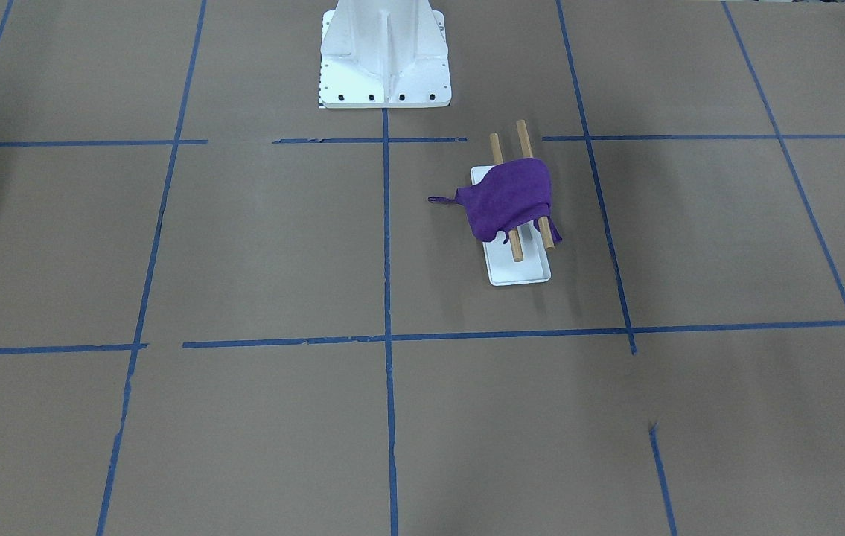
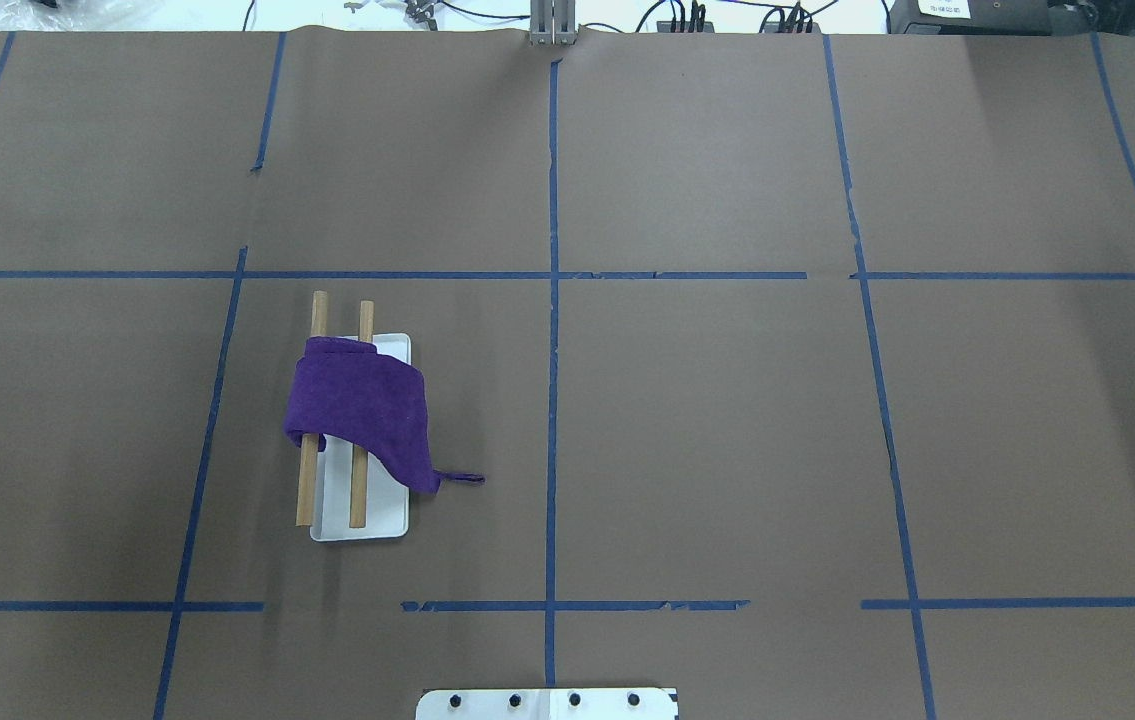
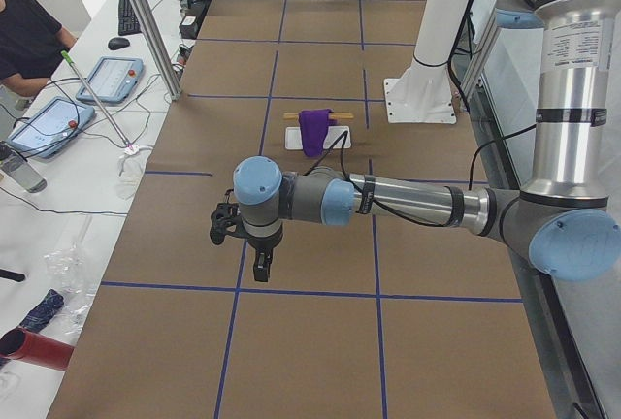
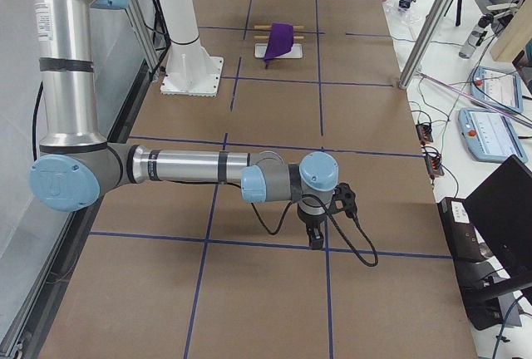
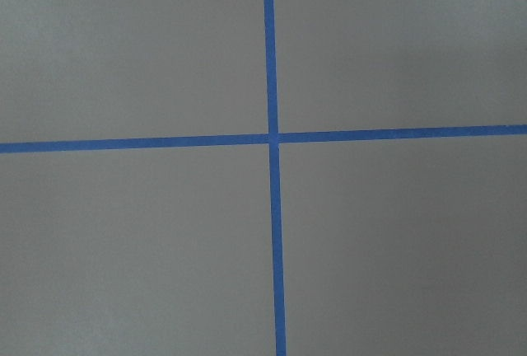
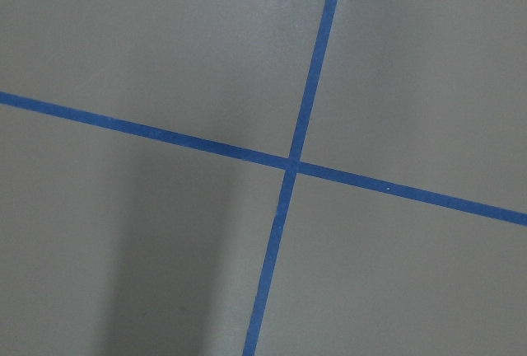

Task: Hang towel on rack

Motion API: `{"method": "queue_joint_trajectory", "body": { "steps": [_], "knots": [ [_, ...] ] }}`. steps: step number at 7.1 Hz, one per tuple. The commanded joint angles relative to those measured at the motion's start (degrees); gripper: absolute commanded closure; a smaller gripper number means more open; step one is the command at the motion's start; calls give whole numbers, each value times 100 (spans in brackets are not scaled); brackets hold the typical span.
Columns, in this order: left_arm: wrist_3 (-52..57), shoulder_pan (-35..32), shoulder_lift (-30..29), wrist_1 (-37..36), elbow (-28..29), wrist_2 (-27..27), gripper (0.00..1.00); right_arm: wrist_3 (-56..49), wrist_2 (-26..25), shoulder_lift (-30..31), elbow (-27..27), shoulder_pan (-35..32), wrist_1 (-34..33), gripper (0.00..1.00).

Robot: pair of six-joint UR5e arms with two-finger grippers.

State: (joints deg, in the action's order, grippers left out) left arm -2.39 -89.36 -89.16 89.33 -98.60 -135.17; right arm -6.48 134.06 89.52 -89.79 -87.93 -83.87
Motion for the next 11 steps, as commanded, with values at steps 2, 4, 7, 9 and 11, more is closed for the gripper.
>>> {"method": "queue_joint_trajectory", "body": {
  "steps": [2, 4, 7, 9, 11],
  "knots": [
    [2, 50, 3, -12, -27, -27, 0, 41, 50, -40, -3, 4, -33, 0],
    [10, 68, -5, 32, 60, -1, 0, 41, 172, -14, -204, -5, -348, 0],
    [10, 112, 56, -99, -36, -9, 0, 67, 164, -49, -276, 48, -621, 0],
    [10, 77, 65, -232, -185, -1, 0, 68, 94, -49, -363, 171, -824, 0],
    [106, 59, 82, -520, -238, -1, 0, 76, 94, -58, -399, 215, -824, 0]
  ]
}}
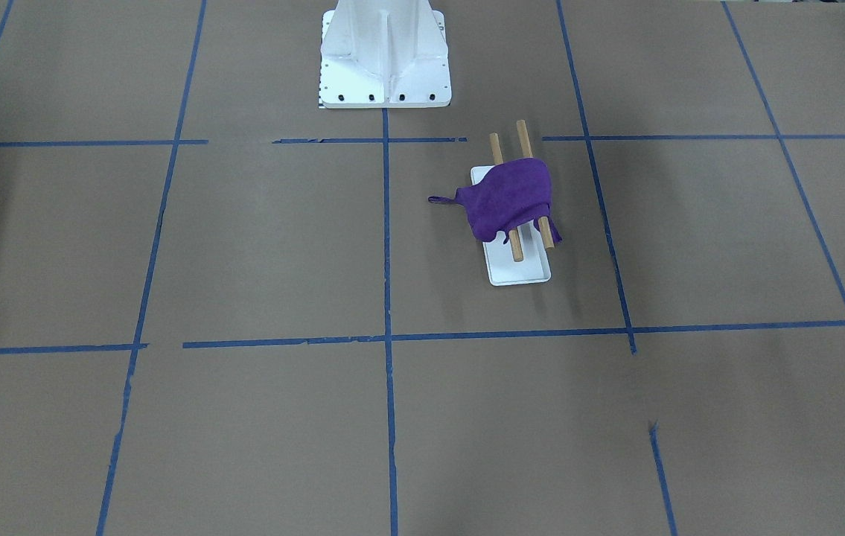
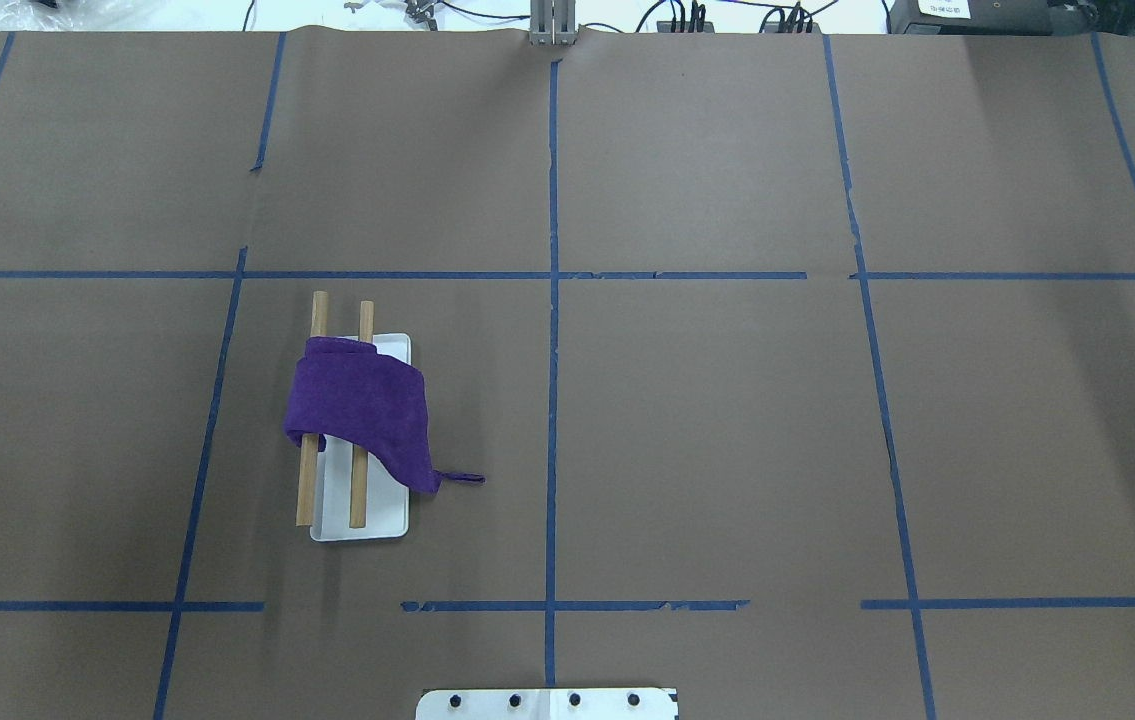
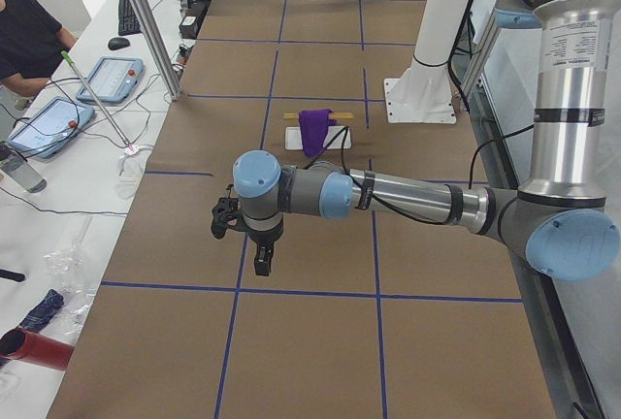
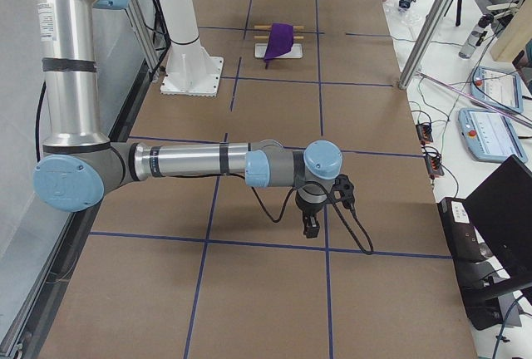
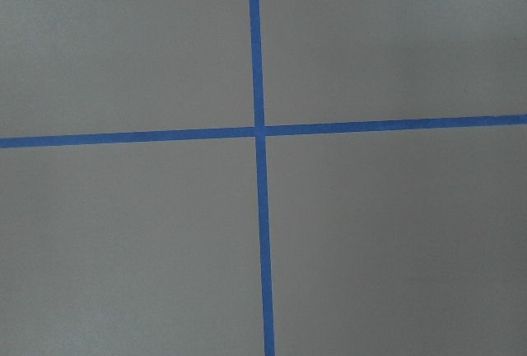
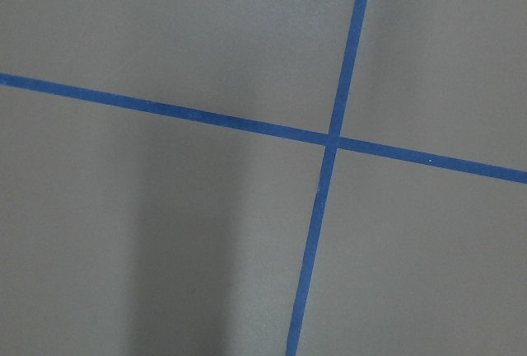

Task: Hang towel on rack

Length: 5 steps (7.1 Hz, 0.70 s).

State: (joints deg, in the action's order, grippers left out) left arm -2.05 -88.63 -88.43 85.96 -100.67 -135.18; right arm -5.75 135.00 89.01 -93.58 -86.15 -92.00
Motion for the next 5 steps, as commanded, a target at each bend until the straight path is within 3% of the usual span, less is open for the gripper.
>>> {"method": "queue_joint_trajectory", "body": {
  "steps": [1, 5],
  "knots": [
    [369, 4, 184, -228, 38, 9, 0, 12, 17, -15, -29, 45, -11, 0],
    [425, 21, 195, -272, 91, 18, 0, 12, 35, -15, -187, 63, -19, 0]
  ]
}}
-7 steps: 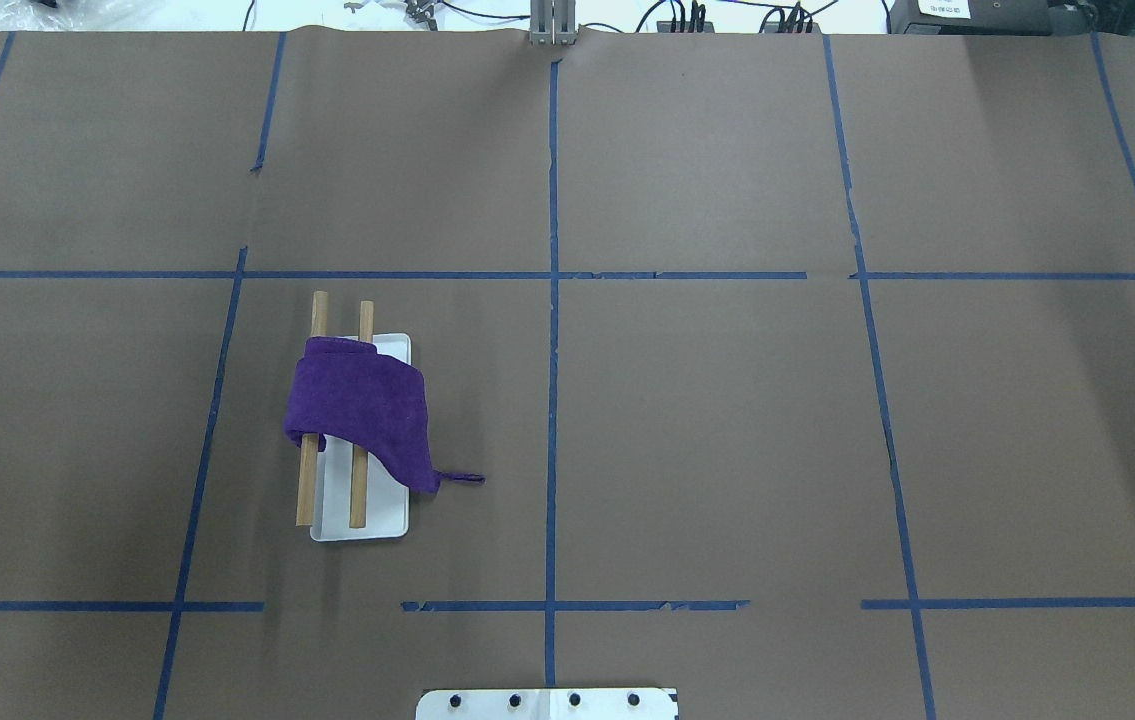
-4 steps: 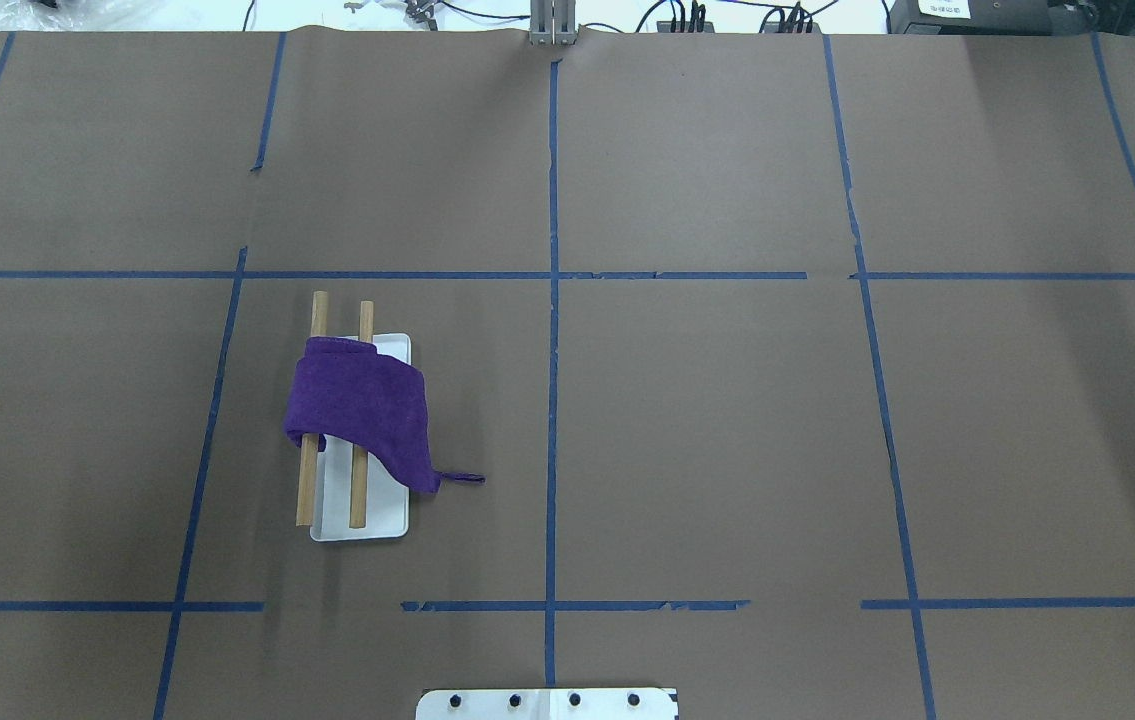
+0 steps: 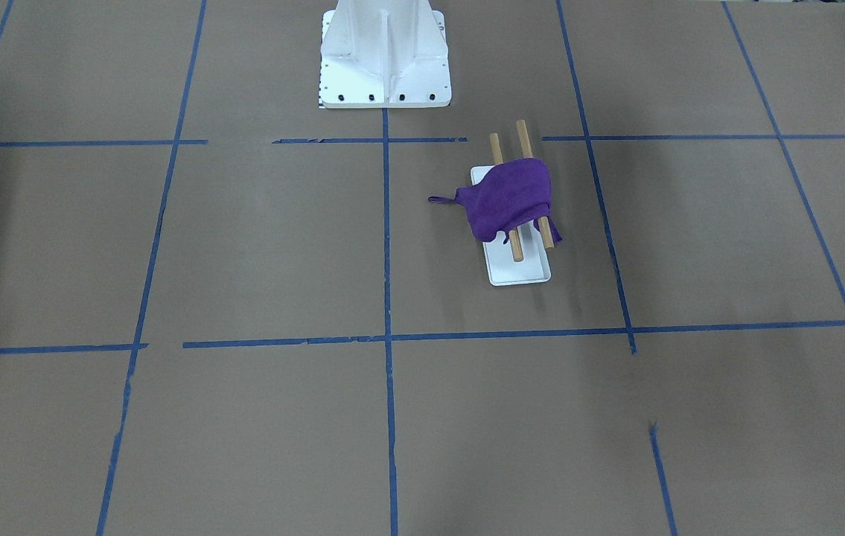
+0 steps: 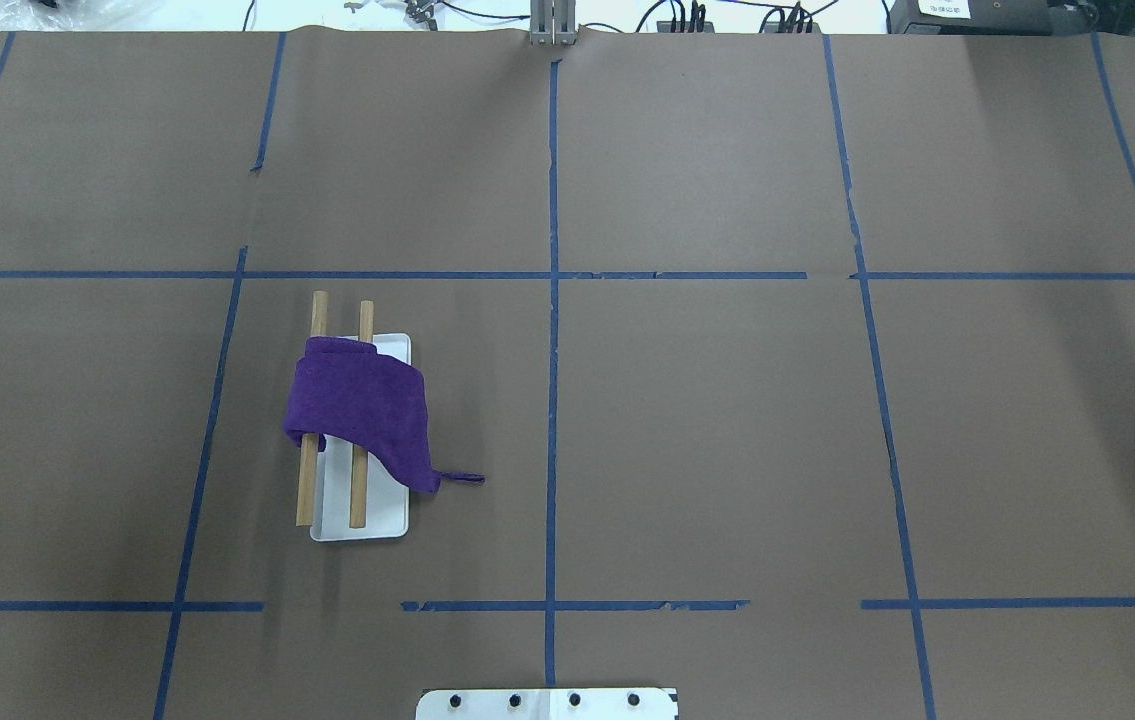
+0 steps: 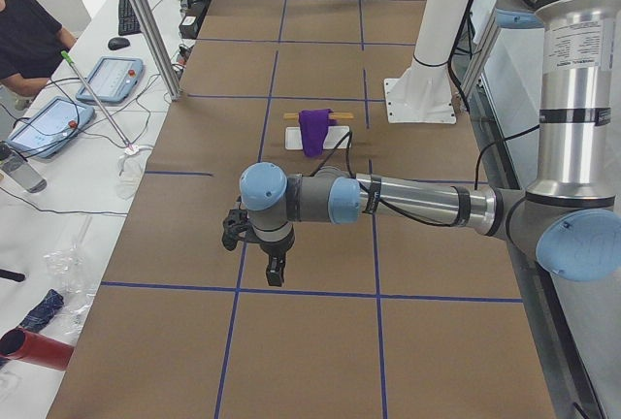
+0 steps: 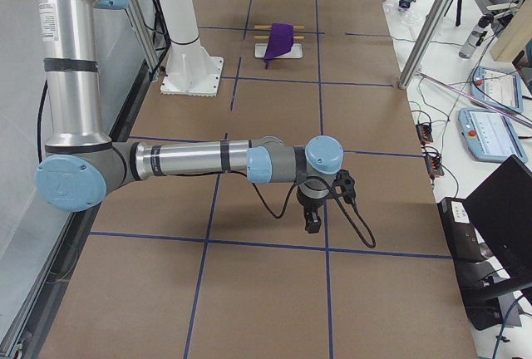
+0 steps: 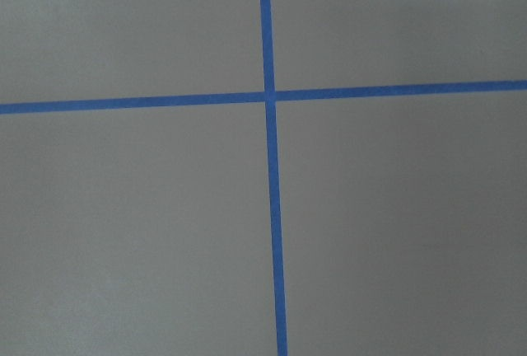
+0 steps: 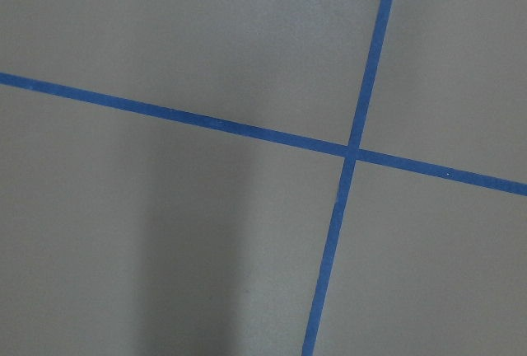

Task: Hang towel on rack

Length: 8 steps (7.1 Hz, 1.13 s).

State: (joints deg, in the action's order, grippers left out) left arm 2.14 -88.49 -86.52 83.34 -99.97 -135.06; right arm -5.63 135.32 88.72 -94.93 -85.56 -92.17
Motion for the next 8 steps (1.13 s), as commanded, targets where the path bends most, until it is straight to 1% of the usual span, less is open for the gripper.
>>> {"method": "queue_joint_trajectory", "body": {
  "steps": [1, 8],
  "knots": [
    [6, 8, 4, -20, 22, 15, 0, 0, -5, 14, -51, 5, 6, 0],
    [6, 16, 4, -20, 31, 6, 0, 0, -49, 14, -130, 92, -21, 0]
  ]
}}
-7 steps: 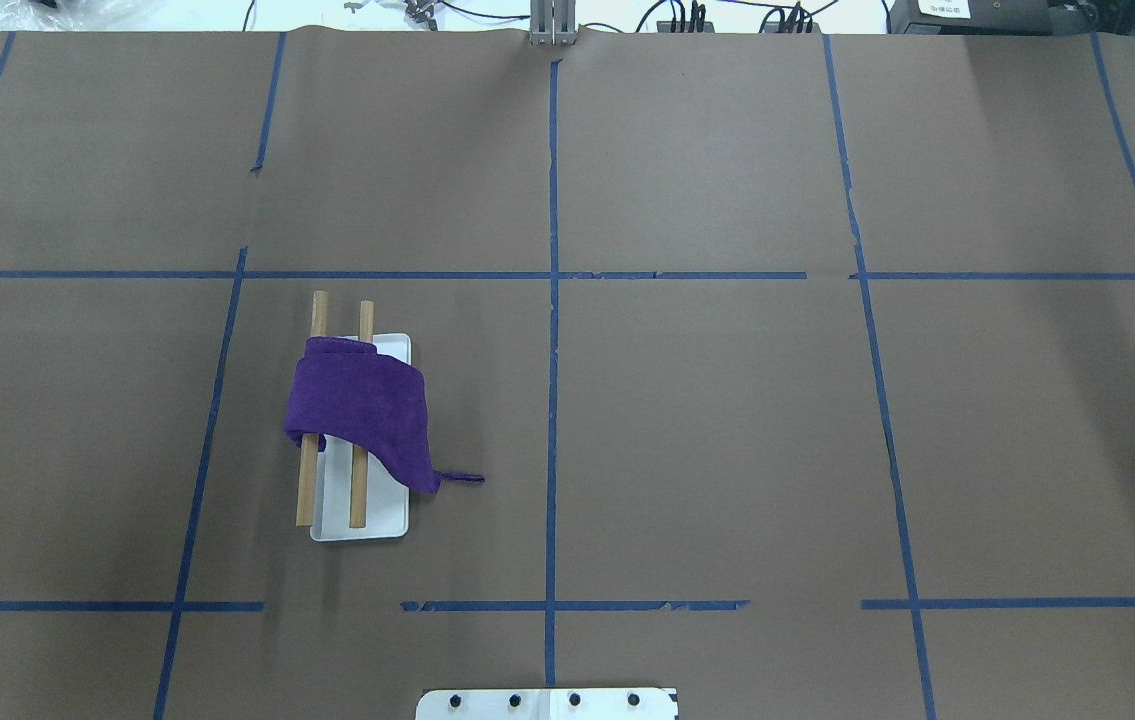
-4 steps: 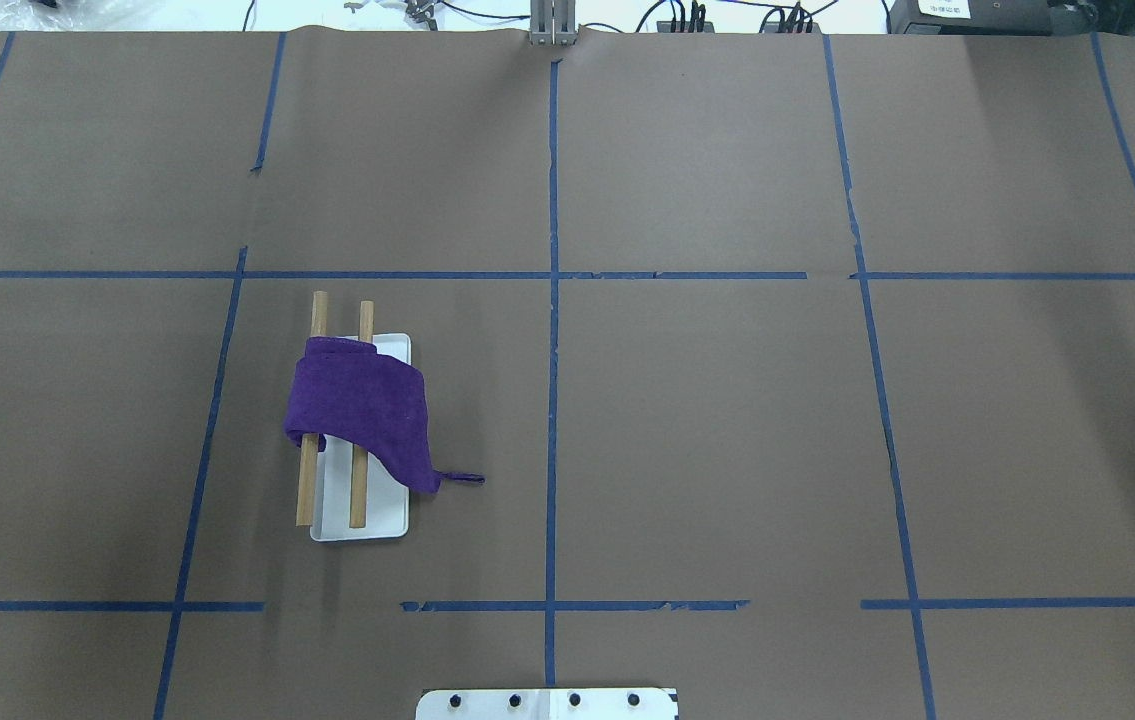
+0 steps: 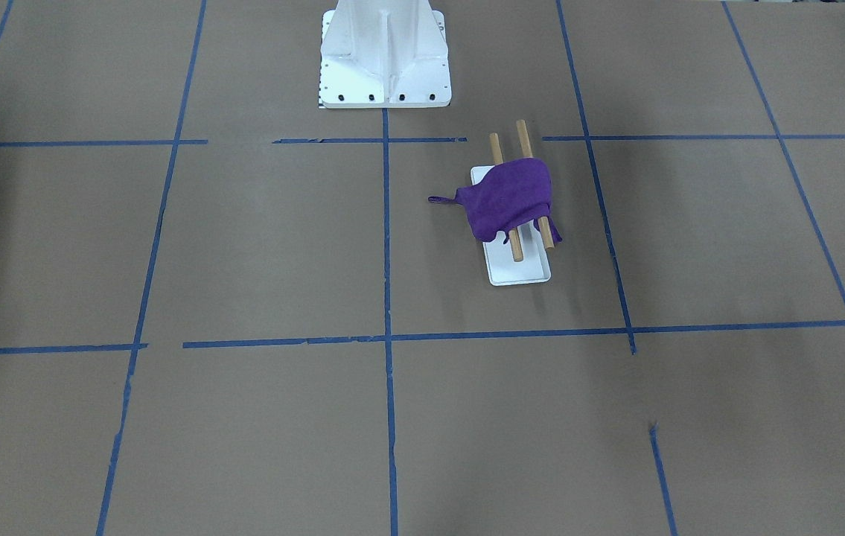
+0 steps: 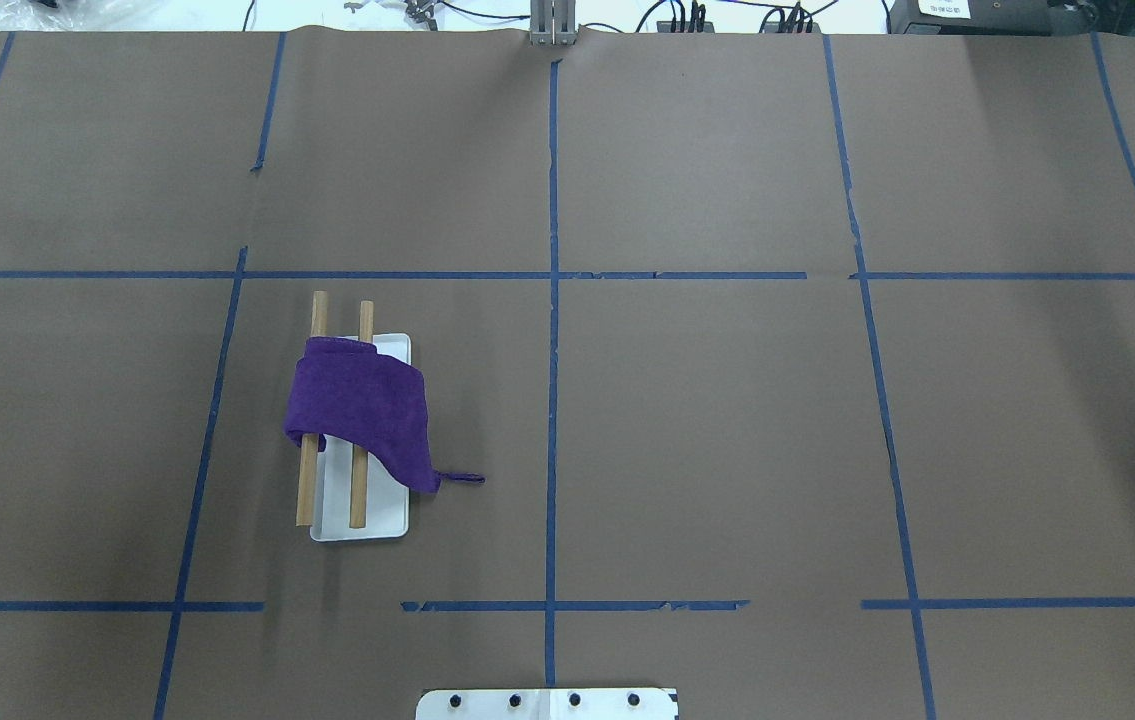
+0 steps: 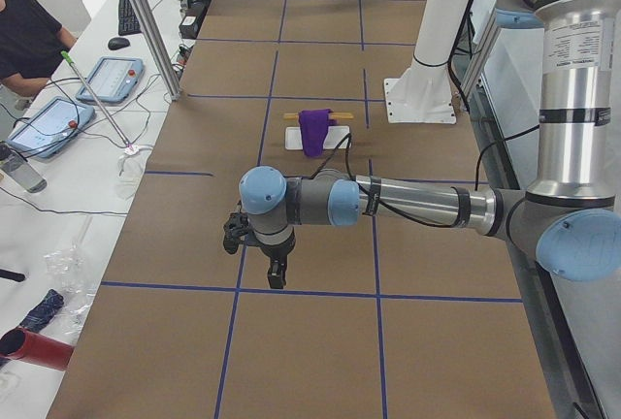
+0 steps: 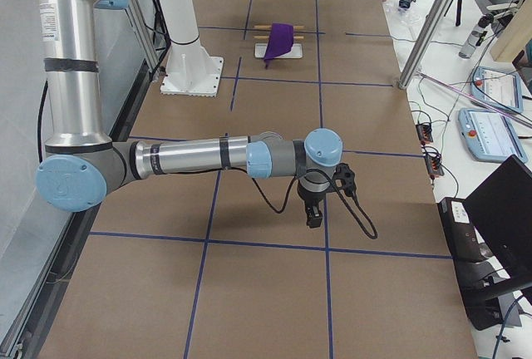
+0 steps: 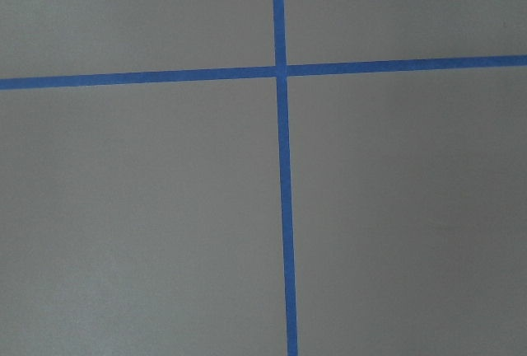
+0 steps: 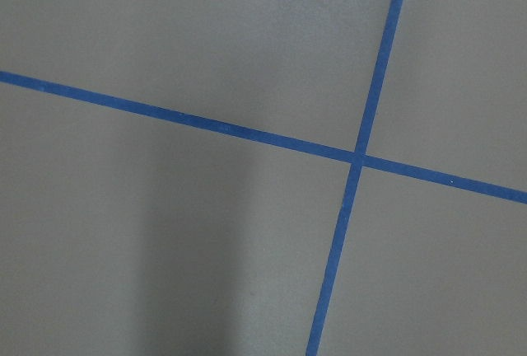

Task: Hang towel on rack

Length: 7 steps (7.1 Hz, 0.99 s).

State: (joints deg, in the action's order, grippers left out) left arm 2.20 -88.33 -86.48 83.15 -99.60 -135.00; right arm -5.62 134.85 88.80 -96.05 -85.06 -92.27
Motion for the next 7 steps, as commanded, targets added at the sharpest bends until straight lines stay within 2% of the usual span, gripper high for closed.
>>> {"method": "queue_joint_trajectory", "body": {
  "steps": [1, 7],
  "knots": [
    [0, 0, -9, -1, -7, 0, 0, 0, -2, 6, -37, 42, -62, 0],
    [-9, 9, 0, -1, -7, 0, 0, -9, -11, 67, -28, 42, -63, 0]
  ]
}}
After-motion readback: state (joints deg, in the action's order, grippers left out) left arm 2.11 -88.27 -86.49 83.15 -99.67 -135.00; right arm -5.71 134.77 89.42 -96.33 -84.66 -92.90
